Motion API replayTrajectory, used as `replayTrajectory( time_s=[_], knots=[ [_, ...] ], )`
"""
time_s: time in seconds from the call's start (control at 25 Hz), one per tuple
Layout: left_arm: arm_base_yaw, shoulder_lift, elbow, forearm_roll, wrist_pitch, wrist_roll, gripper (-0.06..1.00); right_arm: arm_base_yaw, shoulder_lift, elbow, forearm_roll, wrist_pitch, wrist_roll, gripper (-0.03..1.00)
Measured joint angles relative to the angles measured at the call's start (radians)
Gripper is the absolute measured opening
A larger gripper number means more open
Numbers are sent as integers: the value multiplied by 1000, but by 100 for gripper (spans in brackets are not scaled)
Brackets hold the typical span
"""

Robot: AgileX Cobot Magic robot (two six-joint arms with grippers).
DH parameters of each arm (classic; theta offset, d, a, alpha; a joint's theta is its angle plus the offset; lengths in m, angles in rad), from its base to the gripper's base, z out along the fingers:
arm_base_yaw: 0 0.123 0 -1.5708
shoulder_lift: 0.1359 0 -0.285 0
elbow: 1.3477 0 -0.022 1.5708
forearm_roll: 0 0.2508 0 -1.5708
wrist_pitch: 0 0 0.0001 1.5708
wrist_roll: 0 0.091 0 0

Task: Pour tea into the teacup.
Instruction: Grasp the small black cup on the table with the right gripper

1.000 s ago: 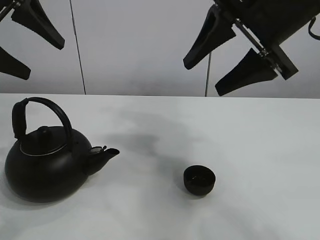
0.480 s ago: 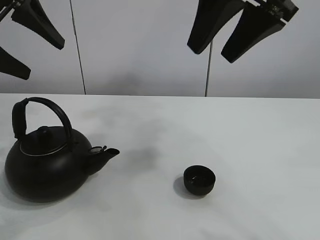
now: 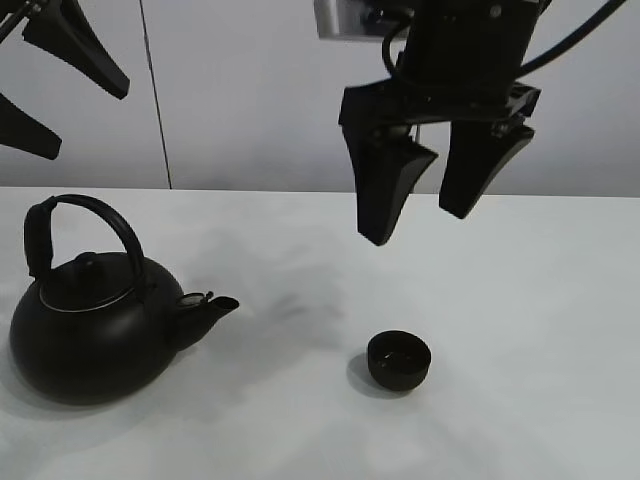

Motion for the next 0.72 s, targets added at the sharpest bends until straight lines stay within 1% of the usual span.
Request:
replayTrajectory(
  time_s=[0.4, 0.6, 0.72],
  knots=[
    [0, 0, 0, 0, 0, 0, 55, 0, 171, 0, -13, -10, 0, 60],
    [0, 0, 0, 0, 0, 0, 55, 0, 193, 36, -17, -99, -3, 60],
    [0, 0, 0, 0, 0, 0, 55, 0, 202, 70, -25, -127, -3, 60]
  ],
)
